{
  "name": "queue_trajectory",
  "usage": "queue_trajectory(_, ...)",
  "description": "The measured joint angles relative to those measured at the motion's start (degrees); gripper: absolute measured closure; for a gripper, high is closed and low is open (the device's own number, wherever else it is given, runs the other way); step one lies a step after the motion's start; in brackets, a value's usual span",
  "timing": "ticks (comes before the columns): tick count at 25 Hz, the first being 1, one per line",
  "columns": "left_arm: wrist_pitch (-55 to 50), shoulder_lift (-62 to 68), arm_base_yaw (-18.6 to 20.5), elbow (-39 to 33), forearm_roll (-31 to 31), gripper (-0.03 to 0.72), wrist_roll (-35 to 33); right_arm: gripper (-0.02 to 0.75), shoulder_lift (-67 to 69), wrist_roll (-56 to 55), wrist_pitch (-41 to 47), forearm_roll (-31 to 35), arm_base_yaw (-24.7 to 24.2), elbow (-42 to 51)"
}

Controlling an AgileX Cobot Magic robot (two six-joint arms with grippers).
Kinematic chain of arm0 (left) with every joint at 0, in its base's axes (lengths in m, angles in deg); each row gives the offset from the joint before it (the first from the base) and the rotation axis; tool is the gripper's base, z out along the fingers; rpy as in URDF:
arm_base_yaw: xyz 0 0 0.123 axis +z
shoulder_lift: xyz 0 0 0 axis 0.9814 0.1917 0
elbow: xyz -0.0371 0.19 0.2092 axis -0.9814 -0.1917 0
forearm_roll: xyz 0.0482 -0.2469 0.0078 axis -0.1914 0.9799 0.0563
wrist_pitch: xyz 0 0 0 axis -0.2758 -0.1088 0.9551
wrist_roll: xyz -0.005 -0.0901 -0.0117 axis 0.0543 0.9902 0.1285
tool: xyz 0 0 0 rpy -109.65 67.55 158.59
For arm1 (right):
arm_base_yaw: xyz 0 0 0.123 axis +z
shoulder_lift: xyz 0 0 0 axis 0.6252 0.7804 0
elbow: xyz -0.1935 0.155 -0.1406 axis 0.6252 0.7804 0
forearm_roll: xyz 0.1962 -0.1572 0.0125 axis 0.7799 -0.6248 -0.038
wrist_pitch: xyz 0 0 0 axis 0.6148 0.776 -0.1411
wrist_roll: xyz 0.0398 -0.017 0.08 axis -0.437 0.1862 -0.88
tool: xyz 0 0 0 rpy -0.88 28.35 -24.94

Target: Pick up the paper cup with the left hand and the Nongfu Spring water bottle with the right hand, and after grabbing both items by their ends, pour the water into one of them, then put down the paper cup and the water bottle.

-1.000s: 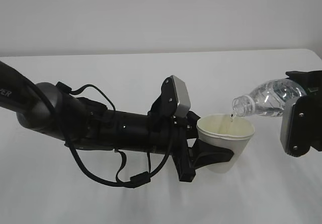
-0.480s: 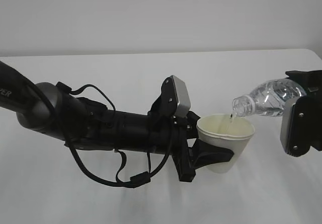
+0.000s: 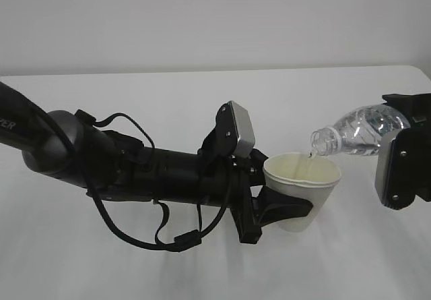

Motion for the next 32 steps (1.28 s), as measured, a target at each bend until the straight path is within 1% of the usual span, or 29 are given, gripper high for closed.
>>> queue_trajectory(32, 0.0, 0.0, 0.0, 0.0, 0.0, 0.305, 0.0, 0.335, 0.0, 1.38, -0.14, 0.0, 0.0, 0.0)
